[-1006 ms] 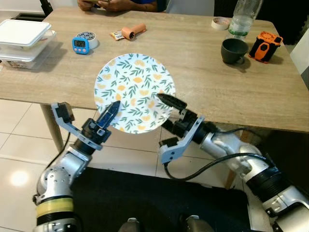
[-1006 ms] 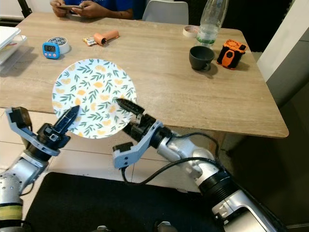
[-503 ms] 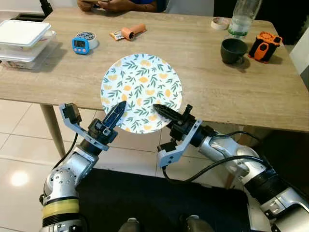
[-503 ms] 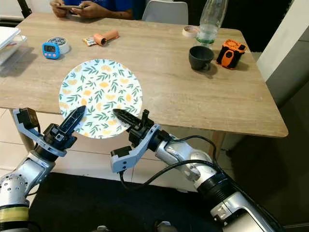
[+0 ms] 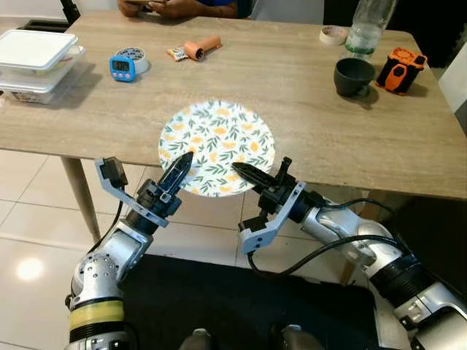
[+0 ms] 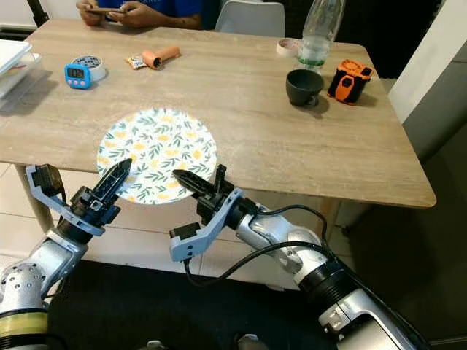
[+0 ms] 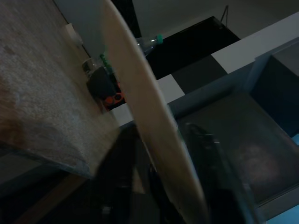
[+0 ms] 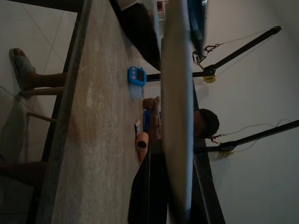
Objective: Restocking fridge
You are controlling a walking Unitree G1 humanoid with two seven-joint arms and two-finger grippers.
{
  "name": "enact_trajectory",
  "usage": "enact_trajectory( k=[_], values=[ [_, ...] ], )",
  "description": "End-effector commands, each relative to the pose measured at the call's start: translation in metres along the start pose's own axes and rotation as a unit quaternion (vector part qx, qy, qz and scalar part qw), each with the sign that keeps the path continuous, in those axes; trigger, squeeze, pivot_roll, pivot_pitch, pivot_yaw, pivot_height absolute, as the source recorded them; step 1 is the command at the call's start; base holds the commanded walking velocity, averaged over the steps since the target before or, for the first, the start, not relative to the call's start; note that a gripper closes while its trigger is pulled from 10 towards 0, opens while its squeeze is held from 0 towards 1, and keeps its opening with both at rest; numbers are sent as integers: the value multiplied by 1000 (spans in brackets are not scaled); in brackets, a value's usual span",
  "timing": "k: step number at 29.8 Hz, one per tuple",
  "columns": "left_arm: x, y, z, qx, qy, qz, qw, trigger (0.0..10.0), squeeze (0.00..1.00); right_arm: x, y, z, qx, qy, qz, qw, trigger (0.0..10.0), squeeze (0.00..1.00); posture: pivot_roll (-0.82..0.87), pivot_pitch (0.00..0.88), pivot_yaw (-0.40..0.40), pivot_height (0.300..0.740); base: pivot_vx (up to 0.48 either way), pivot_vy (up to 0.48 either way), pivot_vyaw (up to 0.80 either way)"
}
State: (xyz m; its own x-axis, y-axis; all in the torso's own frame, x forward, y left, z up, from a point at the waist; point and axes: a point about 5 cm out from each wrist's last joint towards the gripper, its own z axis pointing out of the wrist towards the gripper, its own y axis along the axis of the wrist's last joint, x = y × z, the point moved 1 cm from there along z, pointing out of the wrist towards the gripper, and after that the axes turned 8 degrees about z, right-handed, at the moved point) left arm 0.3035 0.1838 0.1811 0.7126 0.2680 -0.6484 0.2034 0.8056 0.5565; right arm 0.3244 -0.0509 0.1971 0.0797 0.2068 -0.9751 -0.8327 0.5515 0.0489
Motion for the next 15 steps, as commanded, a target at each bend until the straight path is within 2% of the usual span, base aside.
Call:
enact_trajectory(
  k=[1, 7, 13, 15],
  values=[
    [2, -3, -6, -8, 10, -11, 1000, 10000, 1000, -5, 0, 1, -1, -17, 3, 1000, 0, 0, -72, 188, 14, 740, 0, 0, 0],
    [5, -1, -12, -9, 14, -13, 1000, 10000, 1000, -4, -4, 0, 7, -20, 1, 1000, 0, 0, -67, 183, 13, 740, 0, 0, 0],
    [4, -3, -25, 11, 7, -8, 1000, 10000, 1000, -7, -12, -1, 33, -29, 4, 999, 0, 0, -66, 180, 13, 740, 0, 0, 0],
    [5, -8, -36, 35, 8, 1, 999, 10000, 1000, -9, -26, -4, 73, -45, 31, 996, 0, 0, -61, 176, 11, 740, 0, 0, 0]
  ],
)
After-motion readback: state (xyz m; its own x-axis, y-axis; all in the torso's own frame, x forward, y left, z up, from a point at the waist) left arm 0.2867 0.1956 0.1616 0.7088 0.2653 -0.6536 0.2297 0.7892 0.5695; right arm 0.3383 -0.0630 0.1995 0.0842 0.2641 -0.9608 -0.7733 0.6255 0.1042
